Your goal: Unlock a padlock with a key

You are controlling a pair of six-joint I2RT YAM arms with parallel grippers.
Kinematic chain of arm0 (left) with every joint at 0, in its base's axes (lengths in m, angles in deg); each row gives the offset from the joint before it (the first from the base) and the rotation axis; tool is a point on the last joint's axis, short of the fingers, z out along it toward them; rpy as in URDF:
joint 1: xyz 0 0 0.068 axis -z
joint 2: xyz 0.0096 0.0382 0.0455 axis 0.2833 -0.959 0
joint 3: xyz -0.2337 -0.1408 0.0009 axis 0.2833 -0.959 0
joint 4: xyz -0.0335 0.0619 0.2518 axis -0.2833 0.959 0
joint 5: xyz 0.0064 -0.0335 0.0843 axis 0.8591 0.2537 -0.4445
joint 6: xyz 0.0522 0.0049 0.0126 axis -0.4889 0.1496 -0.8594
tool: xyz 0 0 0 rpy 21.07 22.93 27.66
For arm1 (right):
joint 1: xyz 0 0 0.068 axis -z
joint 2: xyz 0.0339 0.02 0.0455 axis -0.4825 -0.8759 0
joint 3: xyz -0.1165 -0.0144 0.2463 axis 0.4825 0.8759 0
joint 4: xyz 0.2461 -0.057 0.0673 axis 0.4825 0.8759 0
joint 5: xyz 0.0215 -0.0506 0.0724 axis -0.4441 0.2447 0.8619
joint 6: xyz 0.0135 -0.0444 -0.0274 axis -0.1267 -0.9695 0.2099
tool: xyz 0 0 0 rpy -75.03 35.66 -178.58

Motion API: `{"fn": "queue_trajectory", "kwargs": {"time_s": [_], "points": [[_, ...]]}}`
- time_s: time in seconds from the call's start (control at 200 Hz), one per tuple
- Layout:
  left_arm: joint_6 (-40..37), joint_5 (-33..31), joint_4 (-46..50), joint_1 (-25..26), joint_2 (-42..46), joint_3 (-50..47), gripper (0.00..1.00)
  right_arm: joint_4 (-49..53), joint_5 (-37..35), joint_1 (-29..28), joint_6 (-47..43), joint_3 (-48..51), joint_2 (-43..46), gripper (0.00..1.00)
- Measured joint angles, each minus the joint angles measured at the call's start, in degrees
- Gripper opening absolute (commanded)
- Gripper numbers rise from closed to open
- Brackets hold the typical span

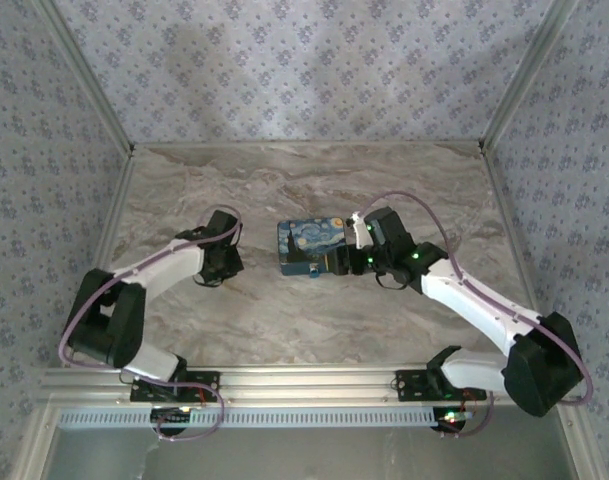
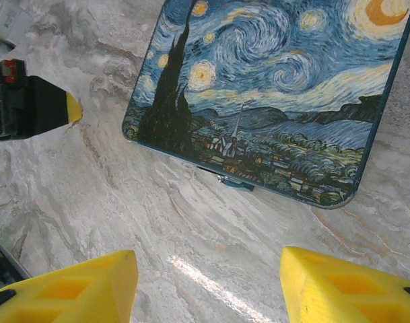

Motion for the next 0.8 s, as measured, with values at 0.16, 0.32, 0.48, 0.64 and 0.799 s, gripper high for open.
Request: {"fn": "queue_trajectory", "kwargs": {"time_s": [0.16,0.32,0.48,0.64,0.799], "points": [[-0.8,1.0,2.3,2.4,5.5,5.4,0.00,-1.7,0.0,0.2,0.1,0.3,3.1,0.62],[-1.2,4.0,2.4,5.2,8.9,10.3,0.00,-4.9,0.4,1.2,0.3,0.3,6.1,0.65],[-1.3,9.9,-0.9,7.3,10.8,12.3,0.00,-7.2,3.8,3.4,0.6,0.0,6.7,0.62],[-1.3,17.3,-6.8,9.1,12.1,12.6,0.00,-9.7,10.8,8.2,5.8,-1.1,5.6,0.52],[-1.3,25.4,-14.0,11.4,12.2,13.3,0.00,-13.1,18.2,11.4,12.9,-2.4,2.5,0.47]]}}
